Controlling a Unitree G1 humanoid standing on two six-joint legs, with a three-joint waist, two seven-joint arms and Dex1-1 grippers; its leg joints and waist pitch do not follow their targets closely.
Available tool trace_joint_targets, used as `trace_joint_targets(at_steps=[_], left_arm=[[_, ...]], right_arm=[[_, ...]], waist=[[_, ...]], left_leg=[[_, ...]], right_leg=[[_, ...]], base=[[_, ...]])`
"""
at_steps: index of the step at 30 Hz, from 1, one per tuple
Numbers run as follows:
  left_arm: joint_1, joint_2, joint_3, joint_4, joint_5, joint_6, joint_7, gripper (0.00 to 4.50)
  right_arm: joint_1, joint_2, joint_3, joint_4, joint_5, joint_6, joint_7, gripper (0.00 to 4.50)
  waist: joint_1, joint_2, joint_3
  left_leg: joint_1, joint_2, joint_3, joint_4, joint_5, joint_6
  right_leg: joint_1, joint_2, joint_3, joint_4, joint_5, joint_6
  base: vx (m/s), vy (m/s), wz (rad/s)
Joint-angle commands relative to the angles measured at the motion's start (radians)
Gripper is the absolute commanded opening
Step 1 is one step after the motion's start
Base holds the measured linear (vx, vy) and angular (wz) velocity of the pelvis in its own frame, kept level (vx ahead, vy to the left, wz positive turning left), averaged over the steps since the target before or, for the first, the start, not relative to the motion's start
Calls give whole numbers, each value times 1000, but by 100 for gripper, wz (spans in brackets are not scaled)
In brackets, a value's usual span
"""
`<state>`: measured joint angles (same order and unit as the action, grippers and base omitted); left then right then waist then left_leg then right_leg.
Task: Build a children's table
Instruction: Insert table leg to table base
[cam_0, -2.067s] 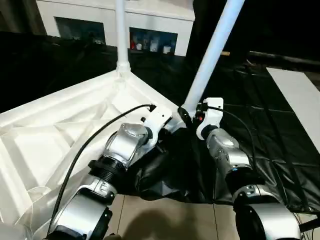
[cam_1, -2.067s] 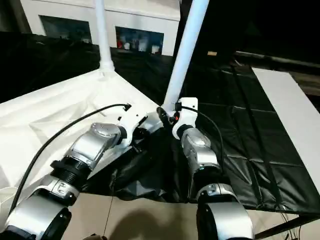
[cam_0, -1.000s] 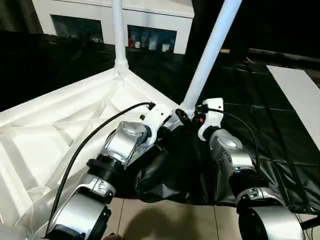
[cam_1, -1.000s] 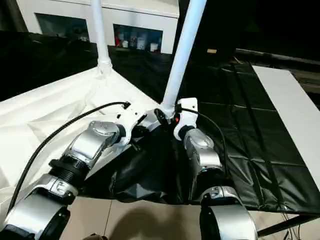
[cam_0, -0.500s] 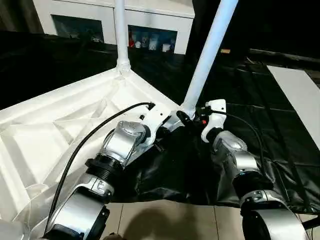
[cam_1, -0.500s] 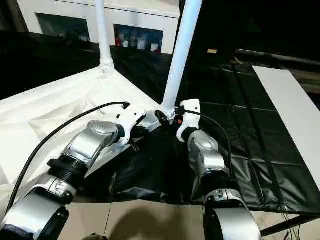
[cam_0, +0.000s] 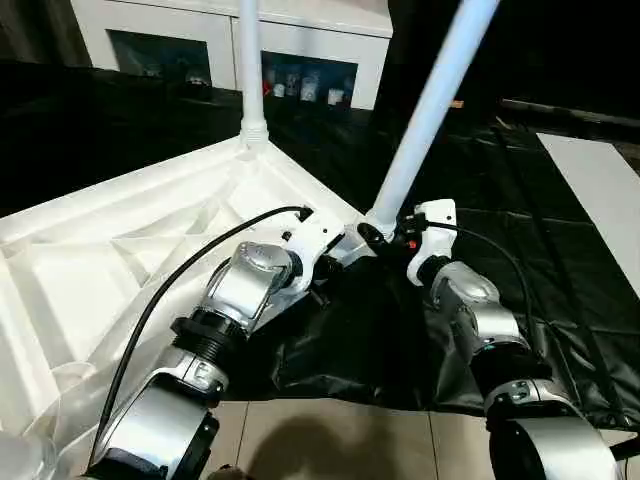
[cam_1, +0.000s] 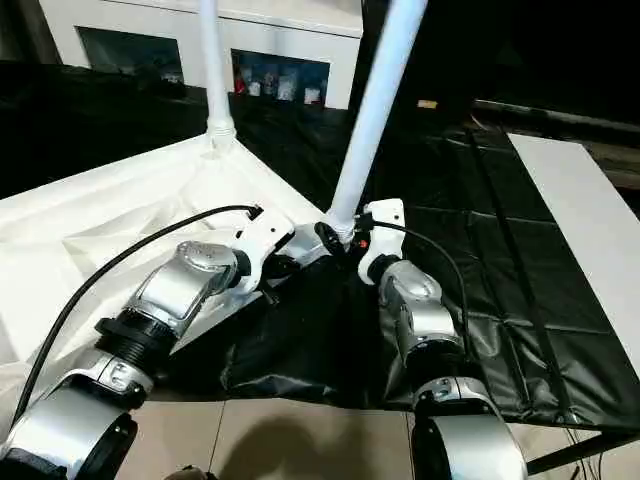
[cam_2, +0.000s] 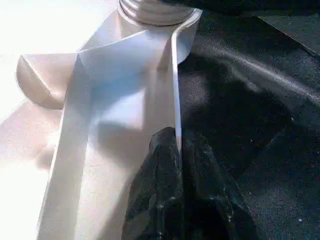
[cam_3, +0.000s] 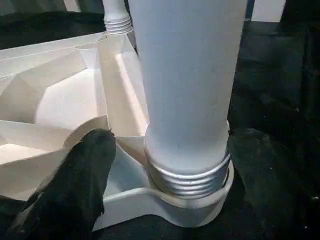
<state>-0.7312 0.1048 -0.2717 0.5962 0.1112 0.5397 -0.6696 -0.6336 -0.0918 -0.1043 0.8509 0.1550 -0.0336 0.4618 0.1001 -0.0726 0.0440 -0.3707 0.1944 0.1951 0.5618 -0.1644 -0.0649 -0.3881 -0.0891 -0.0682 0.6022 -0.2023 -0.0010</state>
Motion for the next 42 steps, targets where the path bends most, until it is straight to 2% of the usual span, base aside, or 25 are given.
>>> trace_joint_targets(at_steps=[1,5,15,19,25,30,39,42], left_arm=[[-16,-20,-28,-42,-23,-29,-49,0],[-12,-17,-34,-49,-24,-26,-62,0],[-9,-10,-37,-52,-24,-28,-74,0],[-10,-10,-37,-51,-24,-28,-78,0],[-5,-3,-42,-60,-23,-25,-89,0],[-4,2,-44,-62,-23,-24,-98,0],[0,7,-46,-67,-22,-24,-105,0],[2,8,-48,-70,-20,-23,-107,0]], right_arm=[[-9,-6,1,22,-4,0,2,392],[-39,-23,-7,69,-8,-24,-6,392],[-59,-53,-18,95,1,-37,30,392],[-66,-64,-12,102,-1,-45,58,392],[-50,-93,14,82,-11,-46,130,392],[-29,-123,27,61,-9,-49,204,392],[-31,-136,1,73,18,-58,220,392],[-29,-133,-8,72,29,-57,221,366]], waist=[[-1,5,-58],[0,4,-60],[10,1,-62],[9,3,-61],[10,-1,-64],[11,-2,-63],[11,1,-63],[12,1,-64]], left_leg=[[19,43,-13,-55,-136,56],[18,43,-12,-52,-126,60],[14,41,-10,-46,-112,69],[11,42,-10,-44,-120,73],[9,39,-10,-40,-101,87],[9,40,-10,-39,-111,93],[9,42,-11,-40,-126,83],[9,41,-11,-39,-120,86]], right_leg=[[43,-62,46,-56,-32,-240],[42,-62,45,-53,-19,-249],[39,-60,45,-49,-10,-242],[38,-60,45,-47,-1,-247],[42,-59,44,-43,35,-256],[42,-59,43,-44,22,-256],[40,-59,43,-45,2,-259],[41,-59,43,-44,14,-261]], base=[[0,0,0],[0,0,0],[0,0,0],[0,0,0],[0,0,0],[0,0,0],[0,0,0],[0,0,0]])
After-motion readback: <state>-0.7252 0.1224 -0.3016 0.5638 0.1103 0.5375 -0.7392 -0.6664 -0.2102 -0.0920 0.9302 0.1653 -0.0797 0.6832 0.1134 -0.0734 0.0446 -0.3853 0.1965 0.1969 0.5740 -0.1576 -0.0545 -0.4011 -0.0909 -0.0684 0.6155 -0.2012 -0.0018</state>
